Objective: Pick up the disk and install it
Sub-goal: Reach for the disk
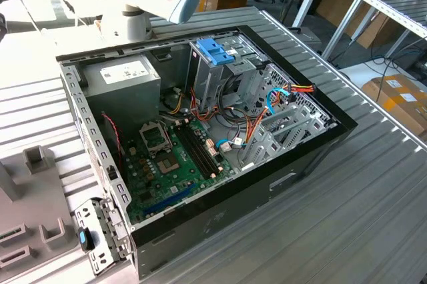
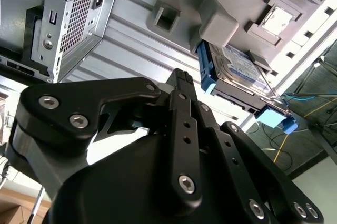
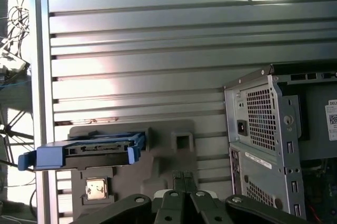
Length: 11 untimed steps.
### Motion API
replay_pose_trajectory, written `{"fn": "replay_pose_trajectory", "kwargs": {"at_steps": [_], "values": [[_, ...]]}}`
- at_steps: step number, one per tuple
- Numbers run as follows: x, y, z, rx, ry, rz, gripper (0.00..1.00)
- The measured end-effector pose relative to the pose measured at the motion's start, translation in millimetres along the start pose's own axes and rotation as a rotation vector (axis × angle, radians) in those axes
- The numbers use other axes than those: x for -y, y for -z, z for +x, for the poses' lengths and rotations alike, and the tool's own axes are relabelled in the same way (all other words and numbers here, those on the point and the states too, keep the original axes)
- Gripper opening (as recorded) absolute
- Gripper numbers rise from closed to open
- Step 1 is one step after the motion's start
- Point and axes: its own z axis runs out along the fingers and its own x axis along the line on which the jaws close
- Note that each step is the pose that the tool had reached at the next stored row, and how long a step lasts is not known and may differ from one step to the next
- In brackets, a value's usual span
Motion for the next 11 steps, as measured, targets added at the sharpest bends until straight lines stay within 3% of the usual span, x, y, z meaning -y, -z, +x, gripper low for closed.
{"fn": "replay_pose_trajectory", "kwargs": {"at_steps": [11], "values": [[0.3,0.2,3.4,-0.0001,0.0,0.0001,0.11]]}}
